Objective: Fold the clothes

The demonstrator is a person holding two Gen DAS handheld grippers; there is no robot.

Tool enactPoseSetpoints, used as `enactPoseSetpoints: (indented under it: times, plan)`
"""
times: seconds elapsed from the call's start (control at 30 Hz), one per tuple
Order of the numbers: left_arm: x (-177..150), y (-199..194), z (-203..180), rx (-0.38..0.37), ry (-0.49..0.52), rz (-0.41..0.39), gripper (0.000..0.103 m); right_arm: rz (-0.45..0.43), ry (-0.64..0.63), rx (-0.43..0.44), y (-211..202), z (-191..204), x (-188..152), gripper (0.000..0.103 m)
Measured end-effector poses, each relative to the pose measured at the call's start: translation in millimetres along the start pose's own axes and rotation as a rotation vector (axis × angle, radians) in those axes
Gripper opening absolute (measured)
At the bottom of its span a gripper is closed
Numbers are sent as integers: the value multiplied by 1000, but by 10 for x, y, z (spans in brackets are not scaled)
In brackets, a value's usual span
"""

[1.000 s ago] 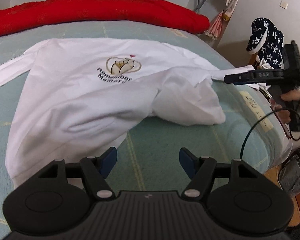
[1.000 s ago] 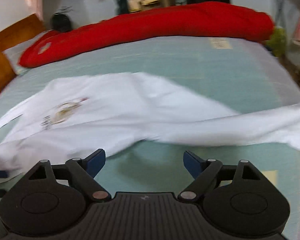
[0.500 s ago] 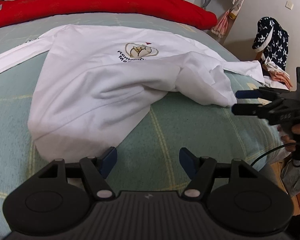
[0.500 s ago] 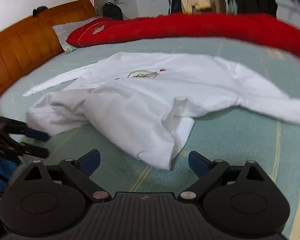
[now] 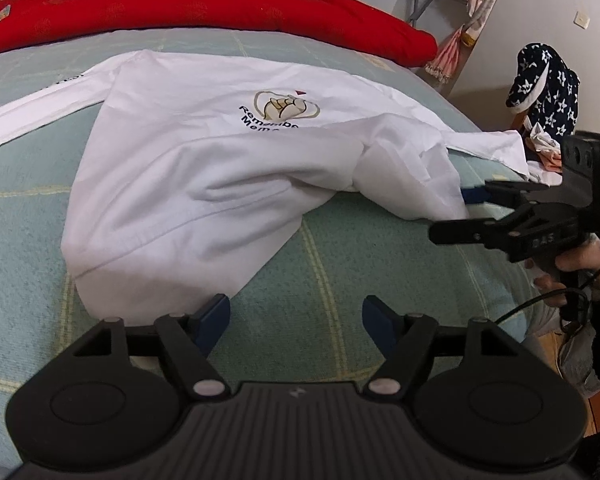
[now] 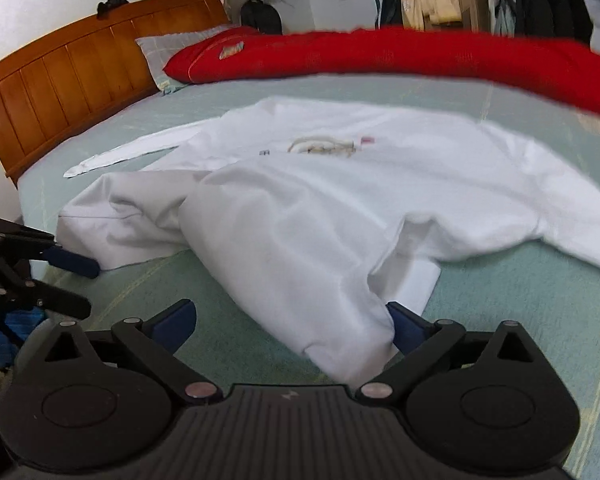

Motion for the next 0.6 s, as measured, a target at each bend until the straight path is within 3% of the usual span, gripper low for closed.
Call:
enactPoseSetpoints:
  times: [0.13,0.3,0.4,0.6]
  plan:
    - [-2,-10,31,2,-8,-1,73,-1,19,160,-158,128,-70,103]
    - [7,-19,-2,5,-6,-9,73,-35,80,133,-16,2,-103,103]
    - [-8,-62,-39,-3,-2,-19,73,-81,148,171,58,-63,-49,103]
    - [-32,-171,-29,10,10,-37,73,-29,93,284,-70,240,9,103]
Point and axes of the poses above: each gripper's, at about its wrist camera, not at the fingertips, and y roughly the way its jaws point, z to its left, x to its top, the point moved 4 cm from there along y, roughly the way its jaws point, and after that the axes turned 3 degrees about -y, right-handed, at the moved point
